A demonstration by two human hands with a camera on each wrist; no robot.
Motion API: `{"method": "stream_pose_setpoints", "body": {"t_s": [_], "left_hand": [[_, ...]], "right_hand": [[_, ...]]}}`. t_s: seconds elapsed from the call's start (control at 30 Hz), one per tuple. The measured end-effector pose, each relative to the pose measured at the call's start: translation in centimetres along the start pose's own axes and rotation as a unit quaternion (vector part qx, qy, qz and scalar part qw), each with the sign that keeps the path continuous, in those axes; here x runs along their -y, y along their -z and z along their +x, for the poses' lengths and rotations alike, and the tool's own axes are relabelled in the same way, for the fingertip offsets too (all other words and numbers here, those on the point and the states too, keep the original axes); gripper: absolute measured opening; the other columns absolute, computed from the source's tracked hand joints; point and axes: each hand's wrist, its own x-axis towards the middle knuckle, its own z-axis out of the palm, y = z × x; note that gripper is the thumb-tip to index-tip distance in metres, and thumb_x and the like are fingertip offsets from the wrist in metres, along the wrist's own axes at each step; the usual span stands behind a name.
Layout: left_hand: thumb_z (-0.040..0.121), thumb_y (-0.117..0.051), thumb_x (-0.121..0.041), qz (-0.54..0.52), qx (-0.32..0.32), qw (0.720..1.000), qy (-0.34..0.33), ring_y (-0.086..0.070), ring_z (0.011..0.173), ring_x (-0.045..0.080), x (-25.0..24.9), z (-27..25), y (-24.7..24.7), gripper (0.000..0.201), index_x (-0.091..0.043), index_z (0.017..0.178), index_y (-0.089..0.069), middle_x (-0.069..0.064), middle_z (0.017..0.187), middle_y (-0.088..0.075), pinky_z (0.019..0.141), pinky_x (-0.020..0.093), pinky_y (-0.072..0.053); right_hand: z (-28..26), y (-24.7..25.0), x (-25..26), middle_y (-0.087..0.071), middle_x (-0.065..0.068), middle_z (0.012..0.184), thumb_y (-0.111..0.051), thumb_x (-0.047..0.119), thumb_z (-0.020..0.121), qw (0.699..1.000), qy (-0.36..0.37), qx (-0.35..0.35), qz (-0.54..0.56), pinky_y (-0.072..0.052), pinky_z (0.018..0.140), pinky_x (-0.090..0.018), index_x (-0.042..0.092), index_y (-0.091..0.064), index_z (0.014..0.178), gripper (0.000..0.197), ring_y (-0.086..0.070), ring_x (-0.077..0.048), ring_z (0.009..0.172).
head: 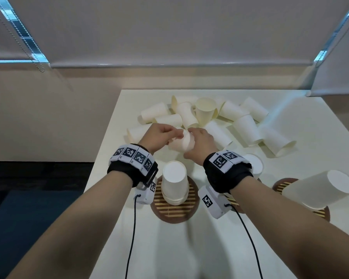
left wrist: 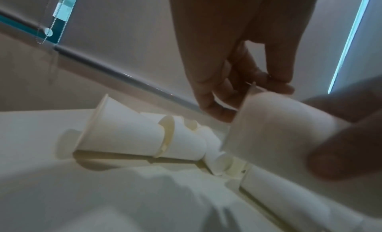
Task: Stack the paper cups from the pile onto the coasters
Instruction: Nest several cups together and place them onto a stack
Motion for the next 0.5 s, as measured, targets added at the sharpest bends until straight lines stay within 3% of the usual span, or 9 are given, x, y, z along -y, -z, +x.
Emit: {"method": "stream_pose_setpoints", "body": {"t_s": [0.07,0.1,0.17,0.23,0.27,0.33,0.4,0.5], "left_hand": [[0.091,-0.062,-0.024,-0.02,-0.012,1.0,-0.018,-0.057,0.063,0.004,-0.7,0.2,0.2,0.018,-0.018,0.077,-0.071,-0.005,0.076,-0.067,0.063,0.017,-0.044],[0.092,-0.06,-0.023,-0.022,-0.053,0.998,-0.024,-0.059,0.063,0.004,-0.6,0.4,0.5,0.017,-0.015,0.082,-0.072,-0.004,0.077,-0.067,0.064,0.017,-0.045],[0.093,-0.058,-0.023,0.06,-0.213,0.975,-0.021,-0.062,0.079,0.014,0.4,1.2,1.4,0.018,-0.011,0.095,-0.071,0.002,0.089,-0.069,0.072,0.021,-0.045],[0.091,-0.057,-0.025,0.2,-0.338,0.919,0.028,-0.057,0.108,0.027,2.2,1.5,2.3,0.024,-0.012,0.11,-0.065,0.009,0.114,-0.063,0.088,0.033,-0.044],[0.09,-0.059,-0.026,0.241,-0.352,0.902,0.071,-0.048,0.12,0.03,3.1,1.5,2.6,0.031,-0.012,0.118,-0.059,0.011,0.125,-0.055,0.094,0.04,-0.04],[0.088,-0.063,-0.027,0.23,-0.34,0.9,0.148,-0.039,0.128,0.034,4.4,1.7,2.6,0.048,-0.007,0.128,-0.045,0.017,0.135,-0.045,0.099,0.048,-0.036],[0.089,-0.063,-0.024,0.15,-0.338,0.911,0.184,-0.045,0.125,0.037,5.0,2.0,2.6,0.053,-0.001,0.13,-0.038,0.022,0.134,-0.048,0.096,0.047,-0.04],[0.091,-0.058,-0.016,0.08,-0.335,0.917,0.199,-0.056,0.116,0.038,5.2,2.2,3.0,0.047,0.001,0.132,-0.041,0.023,0.13,-0.055,0.088,0.038,-0.046]], "right_hand": [[0.3,-0.1,0.3,-0.049,-0.01,0.132,-0.073,0.02,0.072,0.999,-0.007,0.021,0.026,-0.045,0.098,-0.043,0.016,-0.036,0.138,0.076,-0.049,-0.031,0.119],[0.4,0.0,0.4,-0.053,-0.011,0.128,-0.074,0.021,0.071,0.999,-0.009,0.025,0.035,-0.047,0.095,-0.044,0.016,-0.037,0.137,0.076,-0.052,-0.031,0.115],[0.4,0.0,0.2,-0.052,-0.012,0.126,-0.074,0.021,0.071,0.999,-0.018,0.02,0.043,-0.047,0.095,-0.045,0.015,-0.036,0.137,0.076,-0.052,-0.032,0.116],[0.3,0.0,-0.1,-0.05,-0.012,0.127,-0.073,0.021,0.073,0.998,-0.027,0.015,0.057,-0.045,0.097,-0.043,0.016,-0.034,0.138,0.076,-0.05,-0.032,0.118],[0.2,-0.1,-0.3,-0.05,-0.012,0.127,-0.072,0.021,0.073,0.998,-0.029,0.017,0.061,-0.045,0.096,-0.043,0.017,-0.034,0.138,0.076,-0.049,-0.032,0.118],[0.1,-0.3,-0.5,-0.049,-0.012,0.128,-0.072,0.021,0.074,0.998,-0.029,0.022,0.058,-0.045,0.097,-0.043,0.017,-0.033,0.139,0.076,-0.048,-0.032,0.12],[0.2,-0.5,-0.6,-0.049,-0.011,0.129,-0.073,0.021,0.073,0.998,-0.025,0.023,0.049,-0.044,0.098,-0.044,0.018,-0.033,0.139,0.077,-0.047,-0.032,0.121],[0.3,-0.4,-0.7,-0.05,-0.012,0.13,-0.072,0.02,0.073,0.999,-0.022,0.026,0.04,-0.043,0.1,-0.045,0.02,-0.033,0.14,0.078,-0.048,-0.033,0.121]]}}
